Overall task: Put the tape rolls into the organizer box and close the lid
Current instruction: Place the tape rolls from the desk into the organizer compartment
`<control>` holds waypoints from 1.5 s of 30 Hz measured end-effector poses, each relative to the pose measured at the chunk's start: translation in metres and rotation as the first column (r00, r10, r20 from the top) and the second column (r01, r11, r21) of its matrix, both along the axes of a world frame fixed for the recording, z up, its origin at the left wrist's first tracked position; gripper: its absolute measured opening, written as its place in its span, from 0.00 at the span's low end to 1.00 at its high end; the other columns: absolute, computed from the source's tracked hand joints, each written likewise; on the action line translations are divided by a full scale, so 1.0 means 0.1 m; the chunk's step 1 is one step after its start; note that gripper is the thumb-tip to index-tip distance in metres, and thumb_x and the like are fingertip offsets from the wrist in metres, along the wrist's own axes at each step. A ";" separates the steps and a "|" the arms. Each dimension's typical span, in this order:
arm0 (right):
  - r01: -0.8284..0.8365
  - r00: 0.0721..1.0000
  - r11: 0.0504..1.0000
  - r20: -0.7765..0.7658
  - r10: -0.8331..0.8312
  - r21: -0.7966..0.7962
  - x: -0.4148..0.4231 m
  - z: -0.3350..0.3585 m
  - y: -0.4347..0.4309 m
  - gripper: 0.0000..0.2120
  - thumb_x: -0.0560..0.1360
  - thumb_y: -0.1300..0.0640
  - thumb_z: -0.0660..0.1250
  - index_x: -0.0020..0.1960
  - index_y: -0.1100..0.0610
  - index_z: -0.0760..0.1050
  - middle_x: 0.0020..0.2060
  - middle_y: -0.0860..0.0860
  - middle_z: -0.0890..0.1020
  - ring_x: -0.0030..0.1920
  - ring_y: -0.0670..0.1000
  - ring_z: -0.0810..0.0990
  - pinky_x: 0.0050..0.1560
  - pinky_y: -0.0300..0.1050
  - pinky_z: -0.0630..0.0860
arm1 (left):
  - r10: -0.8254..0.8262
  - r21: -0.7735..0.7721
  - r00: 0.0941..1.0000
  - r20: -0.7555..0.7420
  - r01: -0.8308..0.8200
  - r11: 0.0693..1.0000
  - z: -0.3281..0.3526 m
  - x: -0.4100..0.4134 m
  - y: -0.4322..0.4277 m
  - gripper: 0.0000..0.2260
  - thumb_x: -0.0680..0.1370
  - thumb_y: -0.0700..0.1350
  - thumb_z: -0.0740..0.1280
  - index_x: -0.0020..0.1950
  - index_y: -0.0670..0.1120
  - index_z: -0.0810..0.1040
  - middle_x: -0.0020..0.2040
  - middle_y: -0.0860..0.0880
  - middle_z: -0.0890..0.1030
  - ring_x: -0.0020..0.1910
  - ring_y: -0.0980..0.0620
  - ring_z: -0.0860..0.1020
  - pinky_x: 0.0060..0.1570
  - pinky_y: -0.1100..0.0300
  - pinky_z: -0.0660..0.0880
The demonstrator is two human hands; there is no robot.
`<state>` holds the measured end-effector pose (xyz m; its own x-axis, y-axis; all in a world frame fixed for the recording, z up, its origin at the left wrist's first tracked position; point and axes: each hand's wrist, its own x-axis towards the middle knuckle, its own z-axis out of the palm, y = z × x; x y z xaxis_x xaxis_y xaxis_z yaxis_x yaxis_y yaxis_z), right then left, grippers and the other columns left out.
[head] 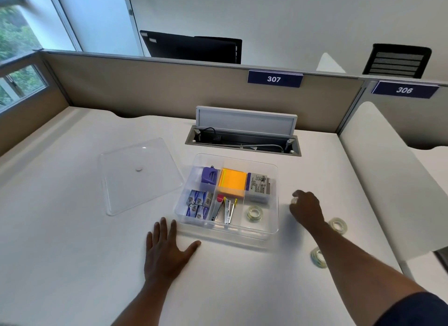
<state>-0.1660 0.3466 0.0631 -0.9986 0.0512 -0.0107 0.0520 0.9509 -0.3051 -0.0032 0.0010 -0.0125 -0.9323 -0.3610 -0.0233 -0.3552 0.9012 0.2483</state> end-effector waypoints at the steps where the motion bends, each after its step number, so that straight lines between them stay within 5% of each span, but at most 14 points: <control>1: 0.003 0.999 0.999 -0.042 -0.005 -0.036 -0.02 0.05 -0.08 0.15 0.74 0.65 0.61 0.59 0.63 0.75 0.51 0.65 0.79 0.54 0.64 0.77 0.59 0.52 0.71 | -0.004 0.002 1.000 0.001 0.004 1.000 0.01 0.00 0.00 0.47 0.67 0.78 0.46 0.77 0.48 0.56 0.78 0.42 0.53 0.77 0.45 0.50 0.76 0.47 0.48; 12: -0.139 0.978 0.987 -0.145 0.149 0.076 0.07 0.27 -0.52 0.19 0.73 0.66 0.57 0.61 0.60 0.75 0.55 0.60 0.77 0.53 0.62 0.74 0.54 0.51 0.73 | -0.026 -0.011 0.999 0.033 0.026 1.000 0.07 0.01 0.00 0.48 0.67 0.77 0.42 0.77 0.47 0.54 0.78 0.41 0.53 0.77 0.43 0.51 0.75 0.45 0.50; 19: -0.323 0.925 0.943 0.183 0.332 -0.079 0.16 0.34 -0.77 0.18 0.70 0.62 0.66 0.59 0.58 0.77 0.59 0.59 0.78 0.61 0.59 0.76 0.62 0.48 0.74 | -0.033 -0.003 0.999 0.042 0.033 0.999 0.08 0.01 0.00 0.47 0.68 0.77 0.45 0.77 0.46 0.54 0.78 0.41 0.53 0.77 0.42 0.51 0.75 0.44 0.50; 27: -0.348 0.888 0.925 0.261 0.378 -0.156 0.21 0.27 -0.81 0.17 0.70 0.58 0.69 0.59 0.58 0.78 0.60 0.55 0.80 0.62 0.54 0.76 0.65 0.46 0.72 | -0.033 0.008 0.999 0.042 0.033 0.999 0.08 0.01 -0.01 0.47 0.68 0.77 0.45 0.77 0.47 0.53 0.78 0.41 0.52 0.77 0.42 0.50 0.75 0.44 0.49; 31: -0.240 0.949 0.971 -0.214 0.231 -0.016 0.22 0.27 -0.74 0.11 0.69 0.67 0.64 0.49 0.66 0.81 0.47 0.62 0.83 0.48 0.62 0.82 0.49 0.52 0.80 | -0.034 0.002 0.999 0.039 0.034 0.999 0.09 0.01 -0.01 0.47 0.68 0.77 0.44 0.77 0.46 0.54 0.78 0.40 0.53 0.77 0.42 0.51 0.75 0.44 0.50; 32: -0.157 0.960 0.988 -0.234 0.151 -0.009 0.22 0.29 -0.69 0.11 0.69 0.67 0.63 0.49 0.66 0.80 0.45 0.62 0.82 0.47 0.63 0.81 0.47 0.51 0.79 | -0.036 0.006 0.999 0.038 0.036 0.999 0.09 0.01 0.00 0.47 0.68 0.77 0.45 0.77 0.45 0.54 0.78 0.40 0.53 0.77 0.42 0.51 0.75 0.44 0.50; 35: 0.158 0.986 0.987 -0.056 -0.158 -0.008 0.24 0.31 -0.47 0.16 0.72 0.61 0.55 0.56 0.61 0.75 0.54 0.59 0.78 0.55 0.59 0.77 0.50 0.48 0.73 | -0.037 0.014 0.999 0.027 0.036 0.999 0.10 0.01 0.00 0.47 0.68 0.76 0.45 0.77 0.45 0.55 0.78 0.40 0.54 0.77 0.42 0.51 0.75 0.44 0.50; 38: 0.405 0.910 0.914 0.108 -0.401 -0.020 0.39 0.29 -0.26 0.16 0.72 0.56 0.58 0.57 0.61 0.71 0.57 0.63 0.73 0.59 0.61 0.73 0.57 0.53 0.72 | -0.038 0.011 0.999 0.031 0.037 0.999 0.09 0.01 0.00 0.47 0.68 0.76 0.45 0.77 0.45 0.55 0.78 0.40 0.54 0.77 0.41 0.52 0.75 0.43 0.50; 42: 0.569 0.734 0.803 0.330 -0.593 0.176 0.57 0.18 -0.11 0.24 0.73 0.57 0.60 0.66 0.67 0.65 0.69 0.70 0.62 0.70 0.74 0.59 0.70 0.69 0.60 | -0.036 0.008 0.999 0.036 0.036 0.999 0.08 0.01 -0.01 0.47 0.68 0.76 0.45 0.77 0.46 0.55 0.78 0.40 0.54 0.77 0.42 0.51 0.75 0.43 0.50; 45: 0.565 0.640 0.799 0.502 -0.582 0.206 0.64 0.15 0.00 0.28 0.72 0.56 0.61 0.70 0.64 0.64 0.71 0.67 0.63 0.71 0.70 0.61 0.71 0.67 0.61 | -0.037 0.017 0.999 0.027 0.036 0.999 0.08 0.01 -0.01 0.47 0.68 0.76 0.46 0.76 0.45 0.55 0.78 0.40 0.54 0.77 0.42 0.51 0.75 0.43 0.50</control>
<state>-0.1019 0.3465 0.0781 -0.6042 0.6207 -0.4997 0.7296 0.6830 -0.0338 -0.0019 0.0004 -0.0043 -0.9437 -0.3262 -0.0550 -0.3291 0.9095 0.2541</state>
